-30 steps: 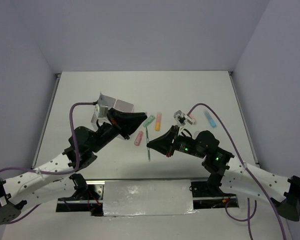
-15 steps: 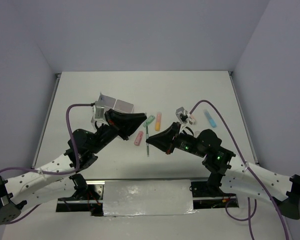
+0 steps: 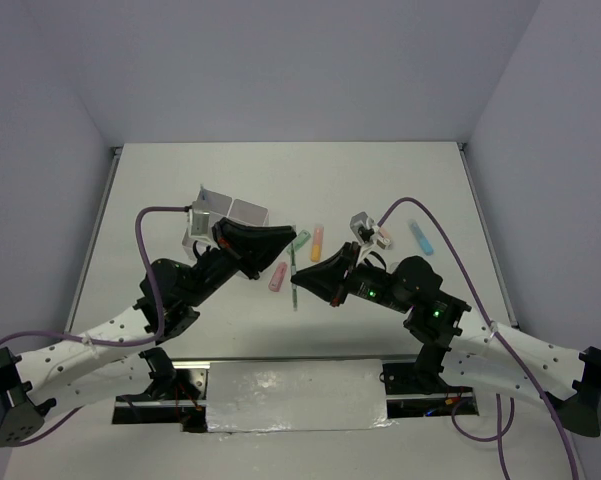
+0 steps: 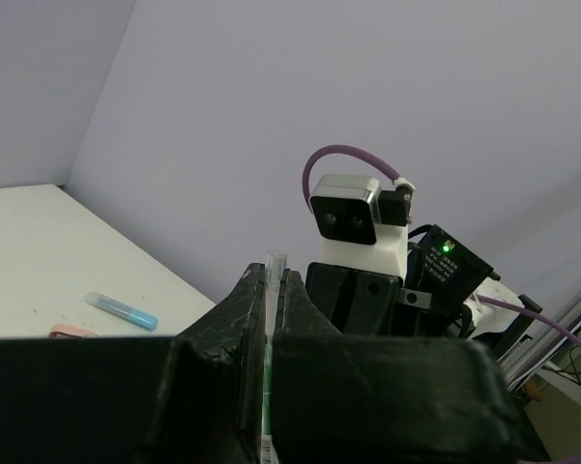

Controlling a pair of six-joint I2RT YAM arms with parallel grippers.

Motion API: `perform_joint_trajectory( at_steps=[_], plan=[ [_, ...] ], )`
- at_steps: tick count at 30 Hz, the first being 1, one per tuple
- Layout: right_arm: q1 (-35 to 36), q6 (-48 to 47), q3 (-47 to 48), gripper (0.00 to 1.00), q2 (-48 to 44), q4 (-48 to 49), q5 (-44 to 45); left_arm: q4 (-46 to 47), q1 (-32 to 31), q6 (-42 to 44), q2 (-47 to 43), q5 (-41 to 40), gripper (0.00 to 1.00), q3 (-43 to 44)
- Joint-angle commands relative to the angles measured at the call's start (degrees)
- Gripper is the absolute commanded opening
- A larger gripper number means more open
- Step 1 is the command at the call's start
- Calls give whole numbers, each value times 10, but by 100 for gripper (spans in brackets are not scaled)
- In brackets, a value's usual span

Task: Sort the stationery into containers
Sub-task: Close the pen cap on the pen.

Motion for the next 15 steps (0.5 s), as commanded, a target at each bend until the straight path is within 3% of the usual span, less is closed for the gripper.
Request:
perform_joint_trajectory(
  at_steps=[1, 15],
  plan=[
    [6, -11, 28, 0, -2, 18, 1, 54, 3, -18, 2, -2, 0, -7],
    [7, -18, 30, 0, -9, -1, 16, 50, 3, -24, -6, -37, 0, -15]
  ],
)
